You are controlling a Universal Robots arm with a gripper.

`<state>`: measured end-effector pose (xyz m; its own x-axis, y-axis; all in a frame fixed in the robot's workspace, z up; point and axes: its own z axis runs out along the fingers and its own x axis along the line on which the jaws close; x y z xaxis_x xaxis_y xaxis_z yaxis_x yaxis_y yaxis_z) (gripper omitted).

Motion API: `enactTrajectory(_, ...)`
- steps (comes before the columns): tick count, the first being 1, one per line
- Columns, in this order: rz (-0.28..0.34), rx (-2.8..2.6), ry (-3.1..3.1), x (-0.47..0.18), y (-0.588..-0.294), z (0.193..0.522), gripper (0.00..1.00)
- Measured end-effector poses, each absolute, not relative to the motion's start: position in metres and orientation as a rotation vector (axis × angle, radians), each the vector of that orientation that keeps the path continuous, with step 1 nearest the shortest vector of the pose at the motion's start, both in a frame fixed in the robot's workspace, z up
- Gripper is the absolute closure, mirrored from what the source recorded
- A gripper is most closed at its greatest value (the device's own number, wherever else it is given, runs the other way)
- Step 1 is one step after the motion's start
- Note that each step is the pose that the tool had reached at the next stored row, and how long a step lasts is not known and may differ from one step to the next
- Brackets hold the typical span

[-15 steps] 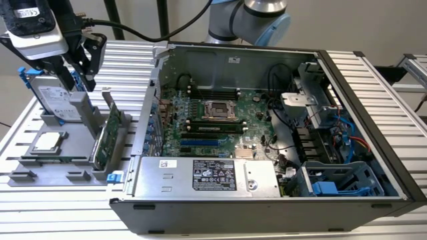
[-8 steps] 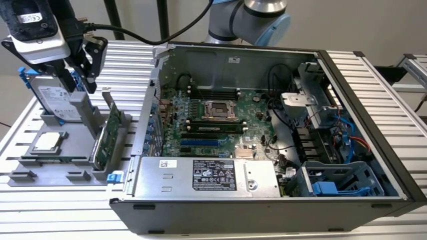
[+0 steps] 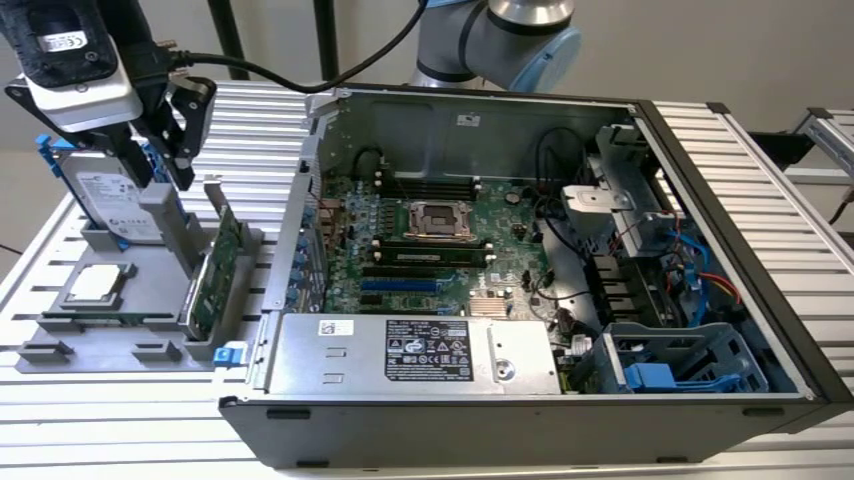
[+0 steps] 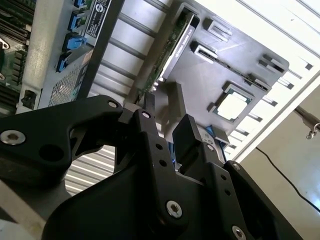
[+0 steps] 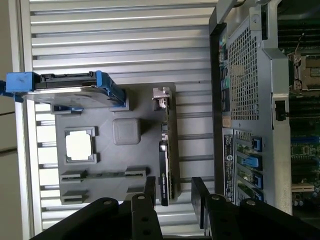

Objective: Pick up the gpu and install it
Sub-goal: 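Pick up the gpu and move the gpu toward the slot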

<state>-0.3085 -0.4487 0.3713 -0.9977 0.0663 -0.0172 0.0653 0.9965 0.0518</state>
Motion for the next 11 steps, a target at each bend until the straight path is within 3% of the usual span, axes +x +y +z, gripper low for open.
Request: enactTrajectory(11, 0.080, 0.103, 3.120, -0.3084, -0.4490, 0.3664, 0.00)
